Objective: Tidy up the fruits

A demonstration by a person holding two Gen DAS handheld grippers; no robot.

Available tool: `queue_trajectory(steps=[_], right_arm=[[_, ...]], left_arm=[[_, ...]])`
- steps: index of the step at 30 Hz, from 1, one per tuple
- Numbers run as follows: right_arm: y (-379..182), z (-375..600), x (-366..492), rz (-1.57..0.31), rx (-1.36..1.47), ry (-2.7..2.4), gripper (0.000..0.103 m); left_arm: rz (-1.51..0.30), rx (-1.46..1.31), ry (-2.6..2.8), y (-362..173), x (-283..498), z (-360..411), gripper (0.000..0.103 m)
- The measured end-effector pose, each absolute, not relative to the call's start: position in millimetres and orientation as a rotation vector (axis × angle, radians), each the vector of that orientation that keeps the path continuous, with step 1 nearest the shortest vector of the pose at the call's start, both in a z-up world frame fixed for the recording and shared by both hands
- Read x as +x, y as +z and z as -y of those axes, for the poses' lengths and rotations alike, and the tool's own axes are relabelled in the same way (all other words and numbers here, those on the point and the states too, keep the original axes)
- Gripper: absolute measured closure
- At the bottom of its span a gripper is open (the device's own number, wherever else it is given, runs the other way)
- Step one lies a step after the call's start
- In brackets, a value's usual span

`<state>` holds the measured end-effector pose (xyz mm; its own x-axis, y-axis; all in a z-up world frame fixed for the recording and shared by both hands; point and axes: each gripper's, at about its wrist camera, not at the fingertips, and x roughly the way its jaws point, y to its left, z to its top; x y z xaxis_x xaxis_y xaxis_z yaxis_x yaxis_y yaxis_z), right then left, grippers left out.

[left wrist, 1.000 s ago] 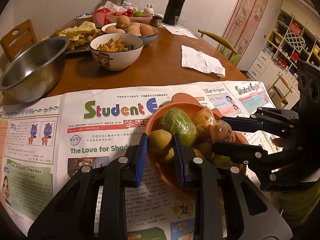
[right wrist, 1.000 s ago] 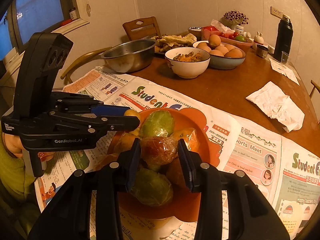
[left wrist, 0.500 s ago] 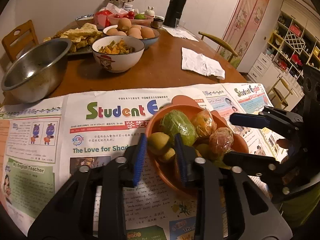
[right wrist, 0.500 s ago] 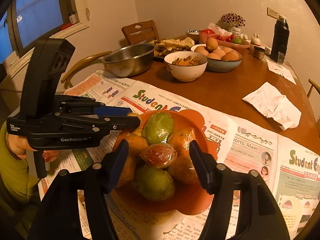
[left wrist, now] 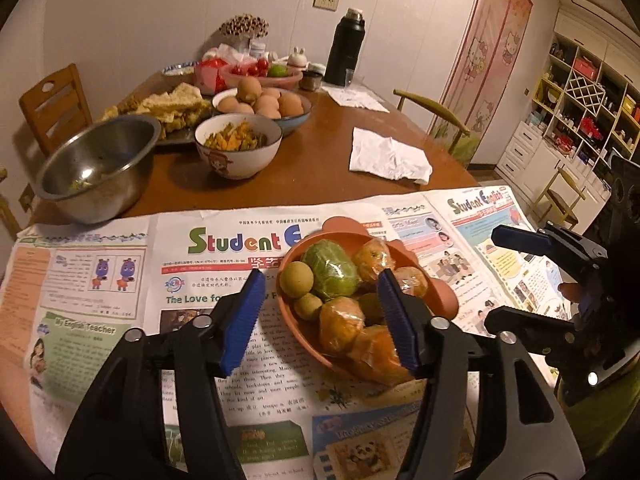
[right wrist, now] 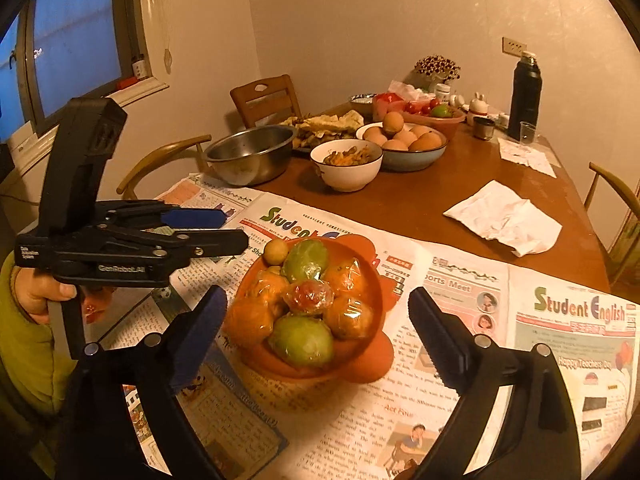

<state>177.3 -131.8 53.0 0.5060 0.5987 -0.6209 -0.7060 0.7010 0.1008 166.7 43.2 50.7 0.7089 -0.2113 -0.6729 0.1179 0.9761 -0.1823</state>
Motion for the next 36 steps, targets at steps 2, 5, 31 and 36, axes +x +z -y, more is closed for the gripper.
queue_trajectory(steps=[2,5,31,36], right_arm=[[55.3,134.2,172.6,-0.669,-0.175,0.785,0.01],[60.4,137.7,165.8,-0.65,-0.179,0.773,0.009],[72.9,139.6,147.0,-0.597,-0.203,0.735,0.005],[73.3,139.5,144.7,-0.595,-0.206,0.72,0.005]], left_arm=[[-0.749,-0.127,-0.176,55.5,161.1,-40.5,0.047],[-0.735,-0.122,-0.168,60.5,155.4,-37.8,0.044],[-0.679,-0.108,-0.083,79.6,124.3,-38.9,0.01],[-0.677,-0.105,-0.073,80.0,120.5,-39.1,0.01]])
